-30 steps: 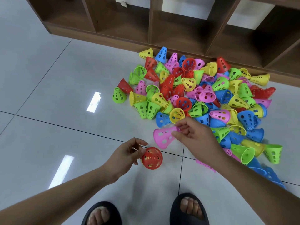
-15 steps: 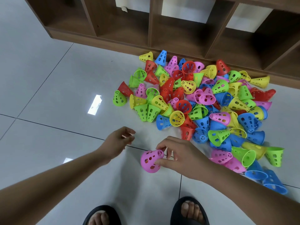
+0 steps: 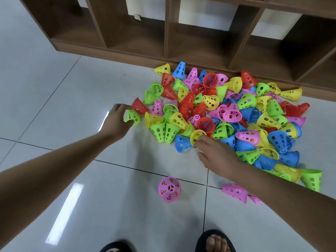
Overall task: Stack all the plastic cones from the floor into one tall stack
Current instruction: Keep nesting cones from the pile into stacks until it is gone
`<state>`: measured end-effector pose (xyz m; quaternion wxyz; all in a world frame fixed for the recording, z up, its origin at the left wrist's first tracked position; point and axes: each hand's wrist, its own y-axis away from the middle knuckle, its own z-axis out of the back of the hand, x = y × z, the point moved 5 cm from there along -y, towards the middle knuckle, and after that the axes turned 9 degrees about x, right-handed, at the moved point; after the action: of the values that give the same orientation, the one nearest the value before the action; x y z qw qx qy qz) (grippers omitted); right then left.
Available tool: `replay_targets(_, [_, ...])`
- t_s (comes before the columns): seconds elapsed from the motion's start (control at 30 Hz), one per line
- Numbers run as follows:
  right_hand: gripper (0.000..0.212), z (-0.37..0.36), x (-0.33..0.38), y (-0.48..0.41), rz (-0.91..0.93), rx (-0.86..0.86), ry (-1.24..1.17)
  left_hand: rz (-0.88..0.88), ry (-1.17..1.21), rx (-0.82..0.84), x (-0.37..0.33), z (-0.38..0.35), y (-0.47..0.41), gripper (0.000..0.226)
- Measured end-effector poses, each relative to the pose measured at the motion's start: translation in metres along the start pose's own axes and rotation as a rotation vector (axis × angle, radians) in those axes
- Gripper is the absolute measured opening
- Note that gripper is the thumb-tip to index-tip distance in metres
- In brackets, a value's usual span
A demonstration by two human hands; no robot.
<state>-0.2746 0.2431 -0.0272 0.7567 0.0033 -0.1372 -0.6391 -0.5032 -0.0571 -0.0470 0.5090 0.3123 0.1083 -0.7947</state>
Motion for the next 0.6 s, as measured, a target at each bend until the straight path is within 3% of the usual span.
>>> replay_targets(0.2, [0.035,-0.019,-0.021,-0.012,-0.037,0.025,0.116,-0.013,-0.191,0.131,0.007,-0.013,-0.019,0.071])
replay_targets(0.47, [0.047,-0.025,-0.031,-0.012,-0.036,0.013,0.192,-0.003,-0.264,0.152,0.019,-0.025,-0.002,0.046])
replay_targets(0.6, [0.026,-0.008,-0.023,-0.001,-0.045,-0.115,0.071,0.012,-0.22,0.168,0.03,-0.033,0.024,0.039])
